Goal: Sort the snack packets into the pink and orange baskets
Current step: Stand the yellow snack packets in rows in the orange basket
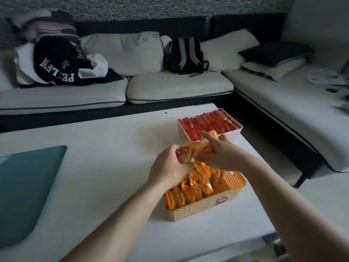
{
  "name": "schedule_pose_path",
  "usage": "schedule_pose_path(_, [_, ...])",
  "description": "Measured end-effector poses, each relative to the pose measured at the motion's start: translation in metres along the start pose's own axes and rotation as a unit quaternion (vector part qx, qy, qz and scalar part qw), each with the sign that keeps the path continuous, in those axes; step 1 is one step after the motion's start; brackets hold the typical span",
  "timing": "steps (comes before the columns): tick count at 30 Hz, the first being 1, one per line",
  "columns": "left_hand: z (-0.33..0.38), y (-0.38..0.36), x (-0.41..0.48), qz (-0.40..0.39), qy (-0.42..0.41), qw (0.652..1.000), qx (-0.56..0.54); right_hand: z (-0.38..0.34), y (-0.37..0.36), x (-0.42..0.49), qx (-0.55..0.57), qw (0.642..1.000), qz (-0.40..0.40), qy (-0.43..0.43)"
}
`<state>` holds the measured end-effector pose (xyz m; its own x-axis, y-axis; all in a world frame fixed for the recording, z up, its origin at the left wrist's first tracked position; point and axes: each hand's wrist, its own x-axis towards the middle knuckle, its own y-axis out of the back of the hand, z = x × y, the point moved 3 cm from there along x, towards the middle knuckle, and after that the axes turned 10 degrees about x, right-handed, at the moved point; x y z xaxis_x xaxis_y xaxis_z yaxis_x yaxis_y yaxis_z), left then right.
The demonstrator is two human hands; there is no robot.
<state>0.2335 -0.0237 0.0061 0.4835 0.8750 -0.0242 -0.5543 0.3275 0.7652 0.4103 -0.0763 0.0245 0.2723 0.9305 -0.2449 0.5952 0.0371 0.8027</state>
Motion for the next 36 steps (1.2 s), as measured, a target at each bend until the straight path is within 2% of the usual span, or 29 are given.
schedule_pose_path(3, [0.001, -0.009, -0.012, -0.003, 0.001, 0.993, 0.118, 0.011, -0.015, -0.011, -0.025, 1.0, -0.01, 0.013])
schedule_pose_path(6, [-0.003, -0.003, -0.021, 0.053, 0.001, 0.995, 0.089, 0.02, -0.009, -0.014, 0.006, 0.997, 0.056, 0.052])
schedule_pose_path(10, [0.004, -0.011, -0.031, 0.127, -0.077, 0.979, 0.138, 0.038, 0.017, -0.019, 0.071, 0.984, 0.153, 0.064])
schedule_pose_path(12, [0.017, -0.022, -0.031, 0.14, -0.131, 0.967, 0.165, 0.046, 0.023, -0.021, 0.105, 0.979, 0.165, 0.061])
schedule_pose_path(14, [0.032, -0.036, -0.027, 0.116, -0.194, 0.953, 0.204, 0.054, 0.023, -0.022, 0.109, 0.981, 0.149, 0.06])
schedule_pose_path(16, [0.043, -0.049, -0.024, 0.05, -0.246, 0.934, 0.256, 0.06, 0.022, -0.021, 0.107, 0.984, 0.131, 0.062])
schedule_pose_path(18, [0.049, -0.059, -0.017, 0.006, -0.272, 0.912, 0.307, 0.068, 0.023, -0.018, 0.111, 0.984, 0.121, 0.065])
schedule_pose_path(22, [0.052, -0.065, -0.007, -0.008, -0.297, 0.887, 0.353, 0.08, 0.025, -0.013, 0.128, 0.982, 0.121, 0.062])
schedule_pose_path(30, [0.041, -0.041, -0.004, 0.076, -0.315, 0.903, 0.28, 0.063, 0.034, -0.015, 0.184, 0.967, 0.121, 0.127])
schedule_pose_path(34, [0.05, -0.027, -0.006, 0.073, -0.329, 0.9, 0.276, 0.046, 0.03, -0.026, 0.276, 0.956, -0.013, 0.096])
schedule_pose_path(36, [0.053, -0.023, -0.005, 0.056, -0.325, 0.913, 0.241, 0.046, 0.028, -0.028, 0.276, 0.955, -0.039, 0.1])
